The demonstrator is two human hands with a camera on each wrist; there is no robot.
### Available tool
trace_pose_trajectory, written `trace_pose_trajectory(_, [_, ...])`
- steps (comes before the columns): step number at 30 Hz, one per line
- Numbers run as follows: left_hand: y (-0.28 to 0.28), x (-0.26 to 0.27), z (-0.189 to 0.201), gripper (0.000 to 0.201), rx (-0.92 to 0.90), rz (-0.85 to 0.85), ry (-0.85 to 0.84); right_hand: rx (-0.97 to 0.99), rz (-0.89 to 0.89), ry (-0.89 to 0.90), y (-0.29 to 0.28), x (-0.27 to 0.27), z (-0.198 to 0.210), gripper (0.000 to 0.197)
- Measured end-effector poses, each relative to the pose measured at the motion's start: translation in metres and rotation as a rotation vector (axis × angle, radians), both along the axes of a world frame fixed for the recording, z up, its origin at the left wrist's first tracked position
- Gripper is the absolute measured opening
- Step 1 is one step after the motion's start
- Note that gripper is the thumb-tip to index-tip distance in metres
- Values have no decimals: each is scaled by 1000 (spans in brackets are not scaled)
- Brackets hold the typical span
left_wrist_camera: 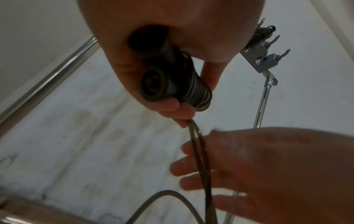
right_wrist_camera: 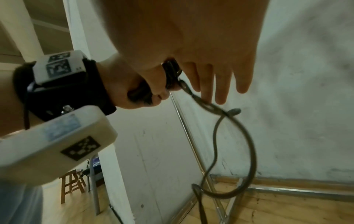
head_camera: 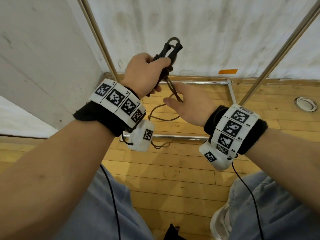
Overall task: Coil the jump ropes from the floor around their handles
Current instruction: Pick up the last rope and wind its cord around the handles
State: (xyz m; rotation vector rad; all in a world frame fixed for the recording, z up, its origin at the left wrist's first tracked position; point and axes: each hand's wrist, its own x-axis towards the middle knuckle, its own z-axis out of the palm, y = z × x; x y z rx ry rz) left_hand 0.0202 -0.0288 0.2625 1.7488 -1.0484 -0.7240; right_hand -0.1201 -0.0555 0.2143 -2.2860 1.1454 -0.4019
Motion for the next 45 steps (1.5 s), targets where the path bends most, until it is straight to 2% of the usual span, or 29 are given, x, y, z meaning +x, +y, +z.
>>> trace_pose_trajectory(2, [2,-2,2,30,0,-49,99,64,-32,-62,0,1,-3,22])
trace_pose_trajectory(3, [3,-2,4,28,-8,-65,140,144,-56,-127,-1,2,-3,17])
trace_pose_trajectory(6, [5,1,9,19,-53,-87,174,262,-93,-302,-5,3,1,21])
trace_pose_trajectory(10, [9,7,12,15,-117,-87,104,105,-166,-410,-16,0,9,24])
trace_pose_trajectory(13, [8,10,9,15,-174,-76,-52,22,-155,-373,-22,-1,16,29])
trace_pose_trajectory(17, [4,15,-1,27,-110,-77,-494,-13,-52,-264,-18,3,16,37])
trace_pose_trajectory(19, [2,17,-7,32,-82,-84,-595,-53,-46,-219,-18,6,20,45])
trace_pose_trajectory(22, [-3,20,-14,33,-105,-54,-653,-93,-36,-173,-21,8,26,50])
trace_pose_trajectory(28, [-5,32,-20,36,25,-7,-751,-149,94,51,-22,-7,29,36])
trace_pose_trajectory(33, [-4,24,-29,34,194,-154,-810,-132,103,-123,-18,-15,29,30])
trace_pose_trajectory(36, [-2,16,-31,34,247,-277,-818,-154,66,-162,-18,-13,28,29])
trace_pose_trajectory(40, [3,-1,-35,28,240,-421,-820,-204,-5,-168,-28,-19,33,34])
trace_pose_trajectory(45, [8,-11,-32,20,165,-473,-841,-217,-61,-185,-32,-21,39,38])
